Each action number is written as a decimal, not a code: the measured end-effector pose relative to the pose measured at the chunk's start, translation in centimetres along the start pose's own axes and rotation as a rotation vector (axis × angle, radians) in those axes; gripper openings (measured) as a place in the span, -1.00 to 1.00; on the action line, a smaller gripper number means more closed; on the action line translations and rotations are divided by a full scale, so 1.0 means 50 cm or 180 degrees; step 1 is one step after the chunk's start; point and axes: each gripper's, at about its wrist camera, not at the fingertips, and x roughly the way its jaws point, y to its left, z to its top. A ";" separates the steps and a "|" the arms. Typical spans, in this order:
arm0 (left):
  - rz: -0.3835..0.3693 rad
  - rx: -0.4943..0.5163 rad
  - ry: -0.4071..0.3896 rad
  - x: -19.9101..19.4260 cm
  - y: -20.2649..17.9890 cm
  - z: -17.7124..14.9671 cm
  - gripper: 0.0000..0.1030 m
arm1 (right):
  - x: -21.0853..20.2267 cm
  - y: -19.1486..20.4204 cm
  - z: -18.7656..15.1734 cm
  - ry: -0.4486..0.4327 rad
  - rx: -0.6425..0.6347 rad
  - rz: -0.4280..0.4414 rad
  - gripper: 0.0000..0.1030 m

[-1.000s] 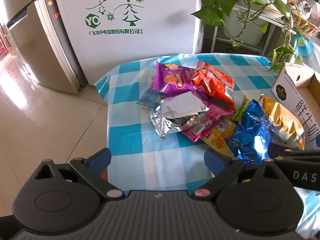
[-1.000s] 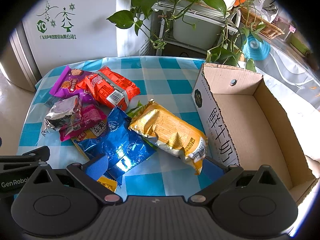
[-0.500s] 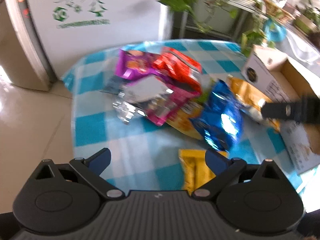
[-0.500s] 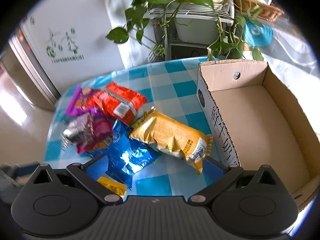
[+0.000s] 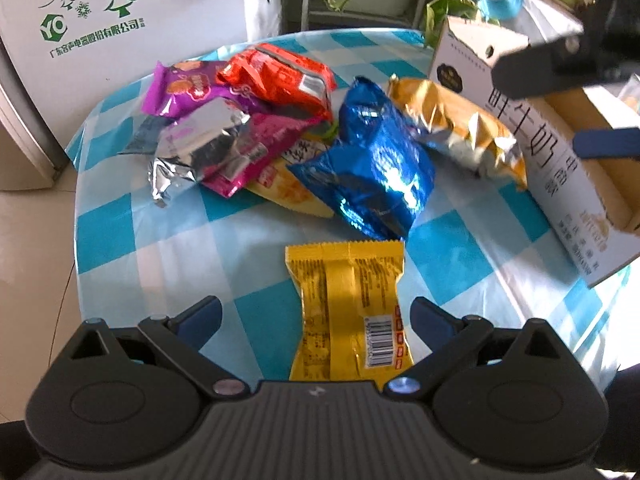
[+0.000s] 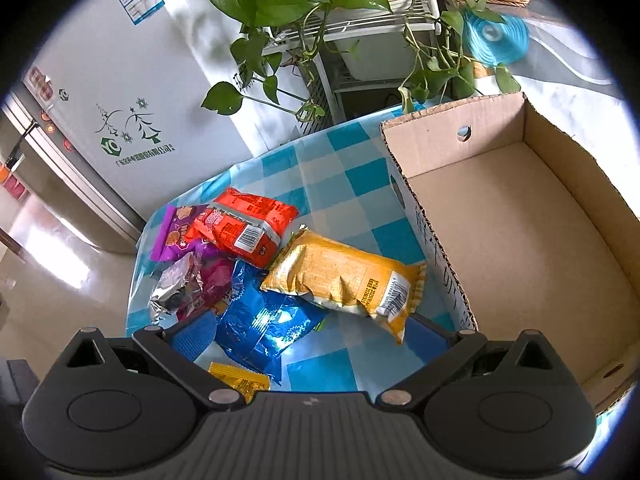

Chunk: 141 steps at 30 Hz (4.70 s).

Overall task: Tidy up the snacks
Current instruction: 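Lower the left tool toward the small yellow cake packet, then close the left gripper on the yellow packet while the right tool lowers to the blue packet, then close the right gripper on the blue snack packet and lift it, then carry the yellow packet with the left tool while the right carries the blue packet to the box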

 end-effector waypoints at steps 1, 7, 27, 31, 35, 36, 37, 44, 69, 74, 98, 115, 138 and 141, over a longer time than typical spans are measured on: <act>0.0011 0.0010 0.0002 0.002 -0.003 -0.002 0.94 | 0.000 0.000 -0.001 -0.0001 -0.0004 0.0004 1.00; 0.0100 0.0067 0.0051 0.021 -0.014 -0.008 0.94 | 0.003 0.003 -0.006 0.0026 -0.0029 0.0000 1.00; 0.0190 -0.0022 -0.0224 -0.002 0.021 -0.018 0.34 | 0.056 0.011 -0.015 0.0259 0.0307 0.0199 0.98; 0.0150 -0.0136 -0.0247 -0.010 0.038 -0.018 0.14 | 0.078 0.012 -0.016 0.0328 0.0493 0.0282 0.97; 0.0133 -0.0270 -0.0292 -0.019 0.059 -0.020 0.13 | 0.098 0.017 -0.016 0.0373 0.0575 0.0289 0.97; 0.0131 -0.0304 -0.0300 -0.021 0.065 -0.021 0.12 | 0.102 0.017 -0.017 0.0381 0.0596 0.0278 0.97; 0.0140 -0.0314 -0.0315 -0.026 0.066 -0.025 0.12 | 0.107 0.017 -0.018 0.0395 0.0627 0.0273 0.97; 0.0213 -0.0379 -0.0393 -0.036 0.083 -0.029 0.09 | 0.135 0.026 -0.018 0.0443 0.0755 0.0351 0.88; 0.0222 -0.0192 -0.0235 0.011 0.073 -0.037 0.99 | 0.096 0.004 -0.051 0.0716 0.0387 0.0311 0.21; 0.0233 -0.0191 -0.0255 0.011 0.071 -0.039 1.00 | 0.103 -0.001 -0.069 0.0821 0.0308 0.0151 0.35; 0.0316 -0.0225 -0.0262 0.006 0.090 -0.033 0.97 | 0.133 0.031 -0.072 0.0811 0.0094 -0.0100 0.67; 0.0241 -0.0091 -0.0395 -0.012 0.073 -0.028 0.02 | 0.137 0.038 -0.073 0.0822 -0.0020 -0.0165 0.49; 0.0231 -0.0421 -0.0620 -0.057 0.091 -0.039 -0.02 | 0.069 0.054 -0.108 0.0575 -0.0220 -0.0045 0.37; 0.0269 -0.0421 -0.0624 -0.060 0.091 -0.046 -0.02 | 0.063 0.060 -0.111 0.0537 -0.0269 -0.0026 0.37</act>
